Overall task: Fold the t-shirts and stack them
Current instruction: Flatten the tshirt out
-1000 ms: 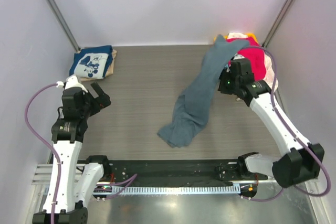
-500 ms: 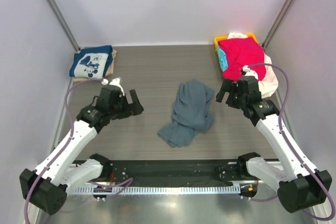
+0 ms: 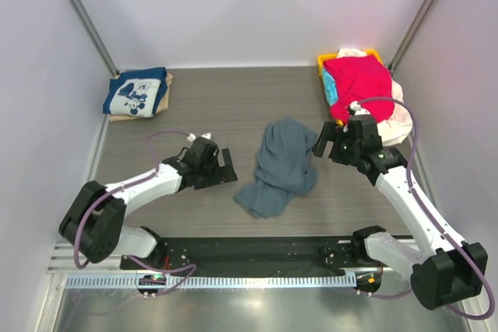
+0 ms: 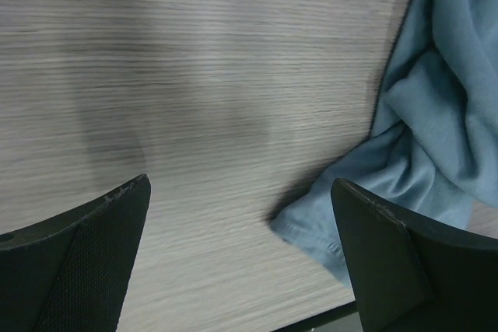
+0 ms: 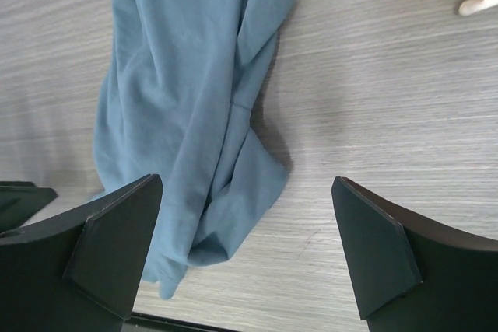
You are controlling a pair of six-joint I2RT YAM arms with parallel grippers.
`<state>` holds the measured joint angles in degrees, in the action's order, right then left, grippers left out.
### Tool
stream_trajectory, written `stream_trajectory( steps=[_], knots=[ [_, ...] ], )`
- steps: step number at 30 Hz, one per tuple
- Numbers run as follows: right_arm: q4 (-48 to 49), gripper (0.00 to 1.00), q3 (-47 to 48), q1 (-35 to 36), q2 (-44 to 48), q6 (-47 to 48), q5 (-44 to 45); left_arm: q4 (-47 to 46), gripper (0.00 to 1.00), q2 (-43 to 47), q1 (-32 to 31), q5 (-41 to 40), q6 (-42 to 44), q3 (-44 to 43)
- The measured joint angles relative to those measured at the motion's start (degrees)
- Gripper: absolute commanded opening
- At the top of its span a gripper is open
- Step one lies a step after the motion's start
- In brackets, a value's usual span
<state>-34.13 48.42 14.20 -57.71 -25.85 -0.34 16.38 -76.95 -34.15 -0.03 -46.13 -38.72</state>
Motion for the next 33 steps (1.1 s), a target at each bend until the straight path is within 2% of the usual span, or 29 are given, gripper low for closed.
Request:
stream_trajectory(
  steps=[6,9,11,16,18,21,22,24,25,28,31,32,33],
  knots=[
    [0.7,0.97,-0.2,0.0,-2.8,0.0,-0.9,-5.4,0.92,-3.7,-6.7,0.8,-3.2,0.1],
    [2.1,0.97,-0.2,0.1,-5.1,0.0,-1.8,-8.2,0.78,-3.8,-9.7,0.7,-5.1,1.6],
    [3.6,0.97,-0.2,0.4,-7.2,-0.1,-2.5,-10.4,0.72,-3.8,-10.9,0.9,-6.2,2.5],
    [8.1,0.95,0.3,2.3,-15.7,-0.9,-4.0,-15.5,0.66,-4.4,-12.5,1.8,-8.9,4.5],
    [9.4,0.93,1.4,3.3,-20.0,-1.1,-4.2,-17.1,0.58,-4.5,-13.1,1.8,-9.5,5.2],
    [11.0,0.87,3.8,4.4,-25.6,-1.2,-4.7,-18.5,0.29,-4.5,-13.6,1.9,-10.6,6.6],
    [11.7,0.8,4.6,4.7,-27.1,-1.2,-4.9,-18.6,0.17,-4.5,-13.7,1.9,-10.9,7.1],
    [12.8,0.7,6.5,5.2,-30.0,-1.2,-5.3,-18.3,0.06,-4.4,-13.9,1.8,-11.0,7.9],
    [13.5,0.59,7.4,5.4,-31.3,-1.2,-5.5,-17.9,0.0,-4.2,-13.9,1.8,-10.7,8.1],
    [14.8,0.34,9.7,5.7,-34.9,-1.0,-6.4,-14.9,0.0,-2.2,-13.9,0.3,-10.3,8.0],
    [15.3,0.14,12.2,5.7,-38.4,-0.8,-7.6,-9.4,0.0,2.0,-13.8,-2.2,-9.0,6.9],
    [15.3,0.01,13.0,5.7,-39.5,-0.8,-8.0,-7.3,0.0,3.6,-13.5,-3.1,-8.5,6.1],
    [15.3,0.01,14.2,5.7,-40.7,-0.7,-8.5,-5.1,0.0,5.6,-12.9,-3.9,-7.6,5.2]
  ],
)
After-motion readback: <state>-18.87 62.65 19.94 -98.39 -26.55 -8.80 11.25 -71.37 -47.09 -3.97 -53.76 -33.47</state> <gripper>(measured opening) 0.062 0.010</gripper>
